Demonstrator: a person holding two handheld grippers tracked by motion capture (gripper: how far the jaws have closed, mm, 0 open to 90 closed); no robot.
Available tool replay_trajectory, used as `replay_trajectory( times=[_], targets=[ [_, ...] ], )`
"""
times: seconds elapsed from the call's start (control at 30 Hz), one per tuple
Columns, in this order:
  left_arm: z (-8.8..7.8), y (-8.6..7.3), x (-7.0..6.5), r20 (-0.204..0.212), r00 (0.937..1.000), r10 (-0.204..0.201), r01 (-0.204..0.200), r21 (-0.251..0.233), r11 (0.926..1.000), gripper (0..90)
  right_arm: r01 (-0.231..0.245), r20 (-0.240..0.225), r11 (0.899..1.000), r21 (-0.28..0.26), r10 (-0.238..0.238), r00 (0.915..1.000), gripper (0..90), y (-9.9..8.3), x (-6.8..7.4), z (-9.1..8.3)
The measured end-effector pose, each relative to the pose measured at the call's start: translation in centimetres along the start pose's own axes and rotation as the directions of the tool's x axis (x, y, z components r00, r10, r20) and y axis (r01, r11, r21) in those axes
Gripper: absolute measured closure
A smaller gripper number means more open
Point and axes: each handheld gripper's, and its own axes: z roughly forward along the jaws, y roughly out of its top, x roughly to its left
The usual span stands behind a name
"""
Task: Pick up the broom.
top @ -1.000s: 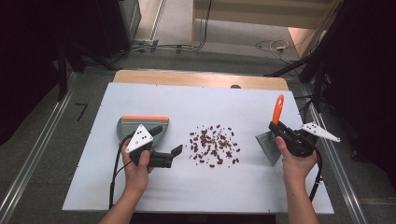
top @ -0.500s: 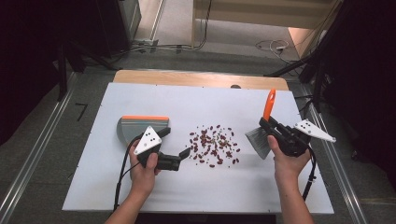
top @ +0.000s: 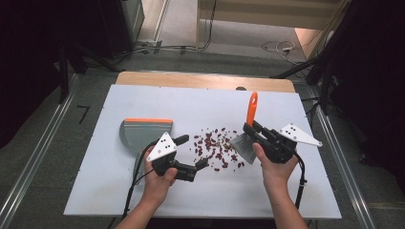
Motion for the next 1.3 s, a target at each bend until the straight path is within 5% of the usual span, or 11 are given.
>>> replay_trajectory(
  times=[0.57,0.83,1.17,1.3],
  targets=[
    [2.2,0.1,-2.4,0.013,0.9995,-0.028,0.027,0.075,0.9968,16.4,0.029,-0.097,1.0,-0.002,-0.029,0.9948,69.6,-0.8,5.0,2.2],
    [2.7,-0.1,-2.9,-0.025,0.9991,-0.035,0.037,0.106,0.9937,42.3,0.052,-0.132,0.999,-0.013,-0.054,0.9898,69.6,-1.0,7.2,2.6],
    [2.5,-0.1,-3.0,0.017,0.9985,-0.052,0.05,0.104,0.9934,78.5,0.047,-0.131,0.998,-0.032,-0.051,0.99,69.6,-1.0,7.8,2.5],
    [2.5,0.0,-2.8,0.018,0.998,-0.06,0.058,0.117,0.9914,84.1,0.044,-0.134,0.999,-0.026,-0.047,0.9899,69.4,-1.0,7.7,2.6]
  ],
)
